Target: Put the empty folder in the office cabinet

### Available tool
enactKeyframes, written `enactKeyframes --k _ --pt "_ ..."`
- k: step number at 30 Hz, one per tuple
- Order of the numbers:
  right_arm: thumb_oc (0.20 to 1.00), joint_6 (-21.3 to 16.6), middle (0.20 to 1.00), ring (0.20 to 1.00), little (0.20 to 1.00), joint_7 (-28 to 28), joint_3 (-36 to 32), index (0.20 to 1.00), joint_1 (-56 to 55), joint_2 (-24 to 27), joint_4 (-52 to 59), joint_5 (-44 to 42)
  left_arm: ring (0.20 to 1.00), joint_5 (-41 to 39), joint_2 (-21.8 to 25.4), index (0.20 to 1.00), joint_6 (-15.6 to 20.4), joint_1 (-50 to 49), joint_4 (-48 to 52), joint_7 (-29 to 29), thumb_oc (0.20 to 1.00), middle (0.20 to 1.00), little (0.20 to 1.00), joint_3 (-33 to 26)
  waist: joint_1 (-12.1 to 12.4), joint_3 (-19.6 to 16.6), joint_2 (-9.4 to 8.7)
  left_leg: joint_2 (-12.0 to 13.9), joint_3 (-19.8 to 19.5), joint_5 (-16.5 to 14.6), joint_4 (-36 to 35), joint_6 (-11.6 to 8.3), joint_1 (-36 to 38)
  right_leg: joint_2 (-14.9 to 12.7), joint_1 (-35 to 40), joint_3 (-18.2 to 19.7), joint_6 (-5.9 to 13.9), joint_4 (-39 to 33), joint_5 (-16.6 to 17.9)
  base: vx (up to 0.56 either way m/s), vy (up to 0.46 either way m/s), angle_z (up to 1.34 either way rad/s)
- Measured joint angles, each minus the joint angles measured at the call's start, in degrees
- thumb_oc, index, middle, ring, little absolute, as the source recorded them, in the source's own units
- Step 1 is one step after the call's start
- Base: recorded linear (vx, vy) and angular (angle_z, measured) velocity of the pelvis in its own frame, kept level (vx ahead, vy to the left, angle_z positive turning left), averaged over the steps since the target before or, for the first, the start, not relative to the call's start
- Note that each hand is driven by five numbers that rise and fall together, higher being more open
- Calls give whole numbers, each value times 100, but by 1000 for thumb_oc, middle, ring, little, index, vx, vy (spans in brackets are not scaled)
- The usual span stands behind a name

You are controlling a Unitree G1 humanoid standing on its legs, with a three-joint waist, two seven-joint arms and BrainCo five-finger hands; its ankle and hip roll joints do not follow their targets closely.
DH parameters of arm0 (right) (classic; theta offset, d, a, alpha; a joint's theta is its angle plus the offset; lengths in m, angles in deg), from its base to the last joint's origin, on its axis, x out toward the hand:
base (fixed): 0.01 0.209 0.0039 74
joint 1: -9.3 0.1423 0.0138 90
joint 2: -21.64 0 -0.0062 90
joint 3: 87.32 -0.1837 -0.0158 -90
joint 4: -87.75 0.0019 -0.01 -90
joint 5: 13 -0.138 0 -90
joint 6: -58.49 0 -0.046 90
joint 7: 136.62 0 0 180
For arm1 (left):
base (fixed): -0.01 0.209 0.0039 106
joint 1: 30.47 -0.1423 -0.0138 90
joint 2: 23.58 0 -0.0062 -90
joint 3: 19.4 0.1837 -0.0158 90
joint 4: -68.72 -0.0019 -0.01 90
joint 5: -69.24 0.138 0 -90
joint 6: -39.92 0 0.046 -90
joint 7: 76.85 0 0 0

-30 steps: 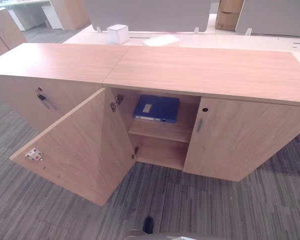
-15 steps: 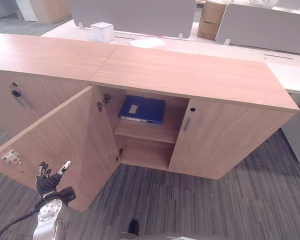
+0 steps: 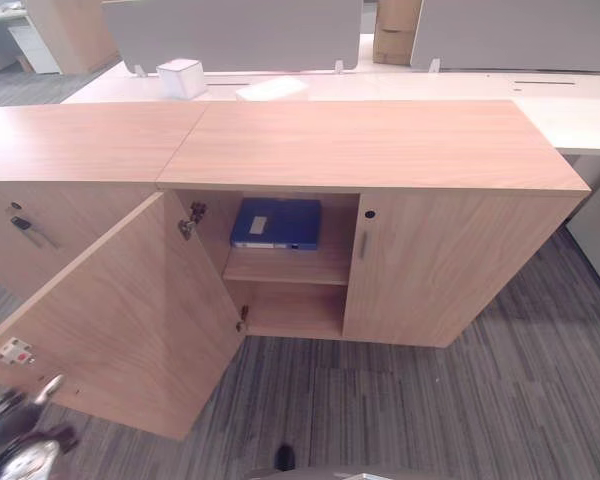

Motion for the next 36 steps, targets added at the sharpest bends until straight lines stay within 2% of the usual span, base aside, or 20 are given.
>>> enactKeyframes --k 4,8,11,14,19,25,28,33,36 --pt "1000 0 1000 1000 1000 -3 18 1000 9 1 -26 -10 1000 46 695 1000 -42 -12 -1446 12 1000 1000 1000 -97 40 -24 -21 -13 -1 -9 -21 3 21 -11 15 9 1 0 -4 9 20 0" --pt "1000 -6 1000 1000 1000 1 46 1000 29 4 -23 -36 1000 45 1105 1000 -29 26 -2061 10 1000 1000 1000 -172 76 -57 -35 -20 2 -79 -30 -10 -59 -19 -18 7 34 -1 -36 6 30 2" --pt "1000 -7 1000 1000 1000 3 46 1000 23 6 -32 -136 1000 45 1136 1000 -29 39 -2123 8 1000 1000 1000 -181 105 -126 -21 -31 1 -74 -30 -14 -101 -31 -59 7 56 -2 -20 0 0 0" --pt "1000 -18 1000 1000 1000 3 89 1000 39 5 -22 -236 1000 46 1157 1000 -20 154 -2220 -3 1000 1000 1000 -138 118 -229 -90 -42 1 -69 -30 -18 -136 -45 -92 6 72 -1 -7 4 23 0" --pt "1000 -51 1000 1000 1000 4 281 1000 22 5 3 -245 1000 47 1516 1000 -15 623 -2622 -89 1000 1000 1000 -67 75 -237 -255 -44 5 -67 -29 -21 -156 -48 -117 7 70 0 -9 0 0 0" --pt "1000 -83 1000 1000 1000 12 284 1000 15 3 -25 -355 1000 48 1904 1000 99 1054 -2571 -103 1000 1000 1000 243 -8 -230 -369 -51 51 -53 -29 -41 -175 -56 -151 64 67 1 -4 3 15 -5" --pt "1000 -140 1000 1000 1000 13 289 1000 -15 0 -24 -403 1000 47 2009 1000 113 1304 -2484 -114 1000 1000 1000 605 -121 -220 -415 -48 62 -52 -29 -40 -178 -52 -174 88 43 1 14 -1 10 -3" --pt "1000 -140 1000 1000 1000 13 289 1000 -52 -11 -23 -399 1000 -26 2027 1000 138 1457 -1885 -76 1000 1000 1000 756 -150 -158 -502 -36 159 -61 -28 -29 -168 -51 -200 175 57 1 24 -2 13 -9" --pt "1000 -143 1000 1000 1000 12 287 1000 -135 -61 -19 -395 1000 -163 1782 1000 189 1332 -1091 -52 1000 1000 1000 750 -124 -138 -534 -50 217 -70 -28 3 -135 -75 -214 222 79 1 48 -4 22 -7"
